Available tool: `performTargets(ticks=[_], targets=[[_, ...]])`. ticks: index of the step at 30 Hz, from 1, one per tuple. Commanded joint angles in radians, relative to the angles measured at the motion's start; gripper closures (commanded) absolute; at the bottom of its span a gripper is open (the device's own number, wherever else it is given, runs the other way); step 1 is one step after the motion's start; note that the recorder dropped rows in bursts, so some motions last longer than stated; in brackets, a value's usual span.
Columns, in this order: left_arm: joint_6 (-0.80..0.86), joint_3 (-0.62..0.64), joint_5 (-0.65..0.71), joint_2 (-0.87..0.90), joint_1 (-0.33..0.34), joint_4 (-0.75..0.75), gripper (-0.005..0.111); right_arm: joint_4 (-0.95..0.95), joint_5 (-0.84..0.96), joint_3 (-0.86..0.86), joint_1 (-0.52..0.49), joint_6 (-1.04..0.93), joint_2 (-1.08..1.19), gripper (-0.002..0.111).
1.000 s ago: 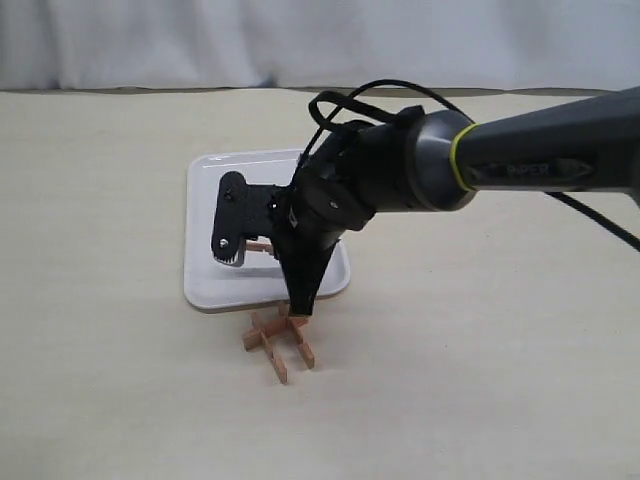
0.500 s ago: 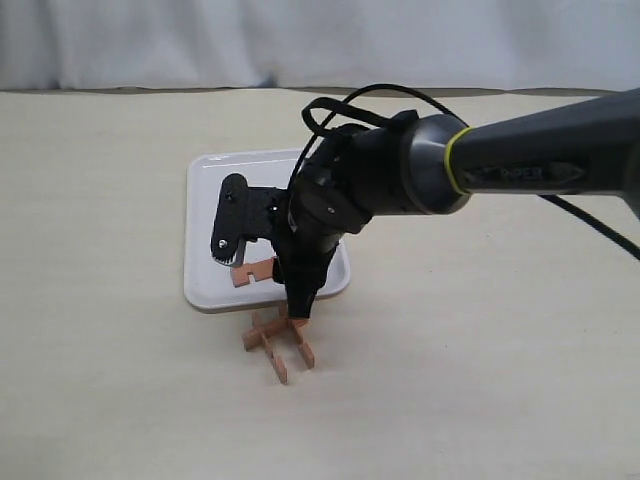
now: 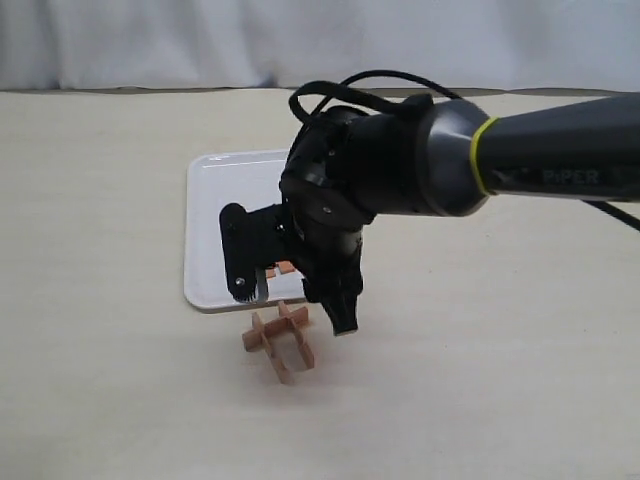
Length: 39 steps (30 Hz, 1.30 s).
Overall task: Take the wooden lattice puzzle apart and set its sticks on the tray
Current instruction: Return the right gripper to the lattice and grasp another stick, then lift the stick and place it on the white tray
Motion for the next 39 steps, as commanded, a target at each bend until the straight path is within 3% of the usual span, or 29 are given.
performTargets(ticks=[1,18,26,39], targets=[[0.001,0.003,-0.009,-0.002,-0.002,0.0,0.107,0.08,-0.008,0.032,0.0,-0.125,0.02,0.054],[0.001,0.003,-0.009,-0.002,-0.002,0.0,0.107,0.178,-0.098,0.036,0.0,-0.212,0.078,0.055],[0.001,0.003,-0.009,-0.002,-0.002,0.0,0.107,0.196,-0.095,0.036,0.0,-0.221,0.078,0.103],[0.001,0.003,-0.002,-0.002,-0.002,-0.002,0.107,0.2,-0.063,0.036,0.0,-0.221,0.022,0.104]])
